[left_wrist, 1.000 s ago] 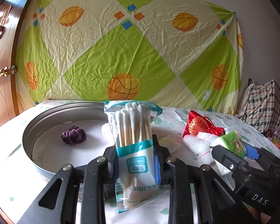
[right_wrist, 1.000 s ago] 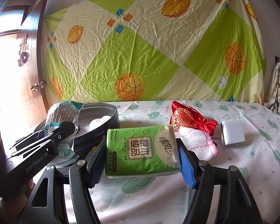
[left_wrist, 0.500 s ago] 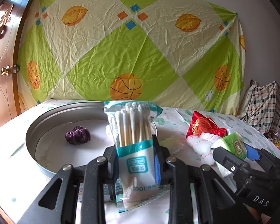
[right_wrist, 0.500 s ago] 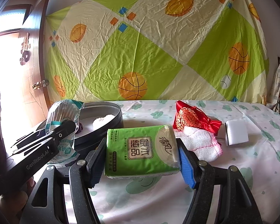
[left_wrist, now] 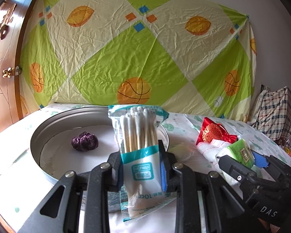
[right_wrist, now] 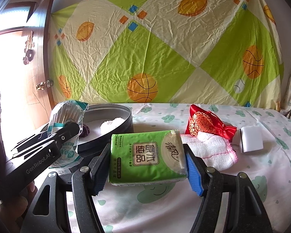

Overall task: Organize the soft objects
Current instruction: 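Lower the swab bag and tissue pack into the tin and open both grippers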

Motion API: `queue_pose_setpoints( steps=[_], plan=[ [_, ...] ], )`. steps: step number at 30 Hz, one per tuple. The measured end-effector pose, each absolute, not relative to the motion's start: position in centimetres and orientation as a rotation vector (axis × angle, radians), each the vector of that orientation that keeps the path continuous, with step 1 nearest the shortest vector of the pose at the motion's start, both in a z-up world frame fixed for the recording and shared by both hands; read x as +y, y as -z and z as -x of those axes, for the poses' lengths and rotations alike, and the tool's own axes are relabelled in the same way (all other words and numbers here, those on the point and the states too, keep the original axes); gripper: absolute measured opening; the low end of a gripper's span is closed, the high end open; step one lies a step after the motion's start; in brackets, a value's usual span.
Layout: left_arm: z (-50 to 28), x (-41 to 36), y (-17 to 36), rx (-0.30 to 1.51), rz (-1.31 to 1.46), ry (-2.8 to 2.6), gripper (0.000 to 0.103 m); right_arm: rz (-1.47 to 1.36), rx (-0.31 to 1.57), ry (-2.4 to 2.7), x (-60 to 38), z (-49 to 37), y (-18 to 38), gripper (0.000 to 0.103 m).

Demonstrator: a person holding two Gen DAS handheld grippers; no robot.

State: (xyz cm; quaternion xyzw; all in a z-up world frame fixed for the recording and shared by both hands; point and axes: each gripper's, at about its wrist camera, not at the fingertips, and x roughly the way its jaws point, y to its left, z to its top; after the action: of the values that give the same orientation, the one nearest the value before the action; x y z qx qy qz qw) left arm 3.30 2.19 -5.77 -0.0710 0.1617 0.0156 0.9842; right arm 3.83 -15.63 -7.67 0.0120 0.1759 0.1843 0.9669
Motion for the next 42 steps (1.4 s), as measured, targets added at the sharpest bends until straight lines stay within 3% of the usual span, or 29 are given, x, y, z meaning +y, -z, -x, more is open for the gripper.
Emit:
queue_pose_setpoints(
  steps=[27, 42],
  plan=[
    [-3.8, 7.5, 3.8, 0.358, 0.149, -0.072, 0.026, -0.027, 0.359, -0.536, -11.7, -7.1, 2.8, 0.070],
    [-9.1, 12.5, 4.0, 0.585, 0.198, -0.074, 0.026, 0.061, 0.481, -0.622, -4.0, -13.4, 2.5, 0.070]
  ],
)
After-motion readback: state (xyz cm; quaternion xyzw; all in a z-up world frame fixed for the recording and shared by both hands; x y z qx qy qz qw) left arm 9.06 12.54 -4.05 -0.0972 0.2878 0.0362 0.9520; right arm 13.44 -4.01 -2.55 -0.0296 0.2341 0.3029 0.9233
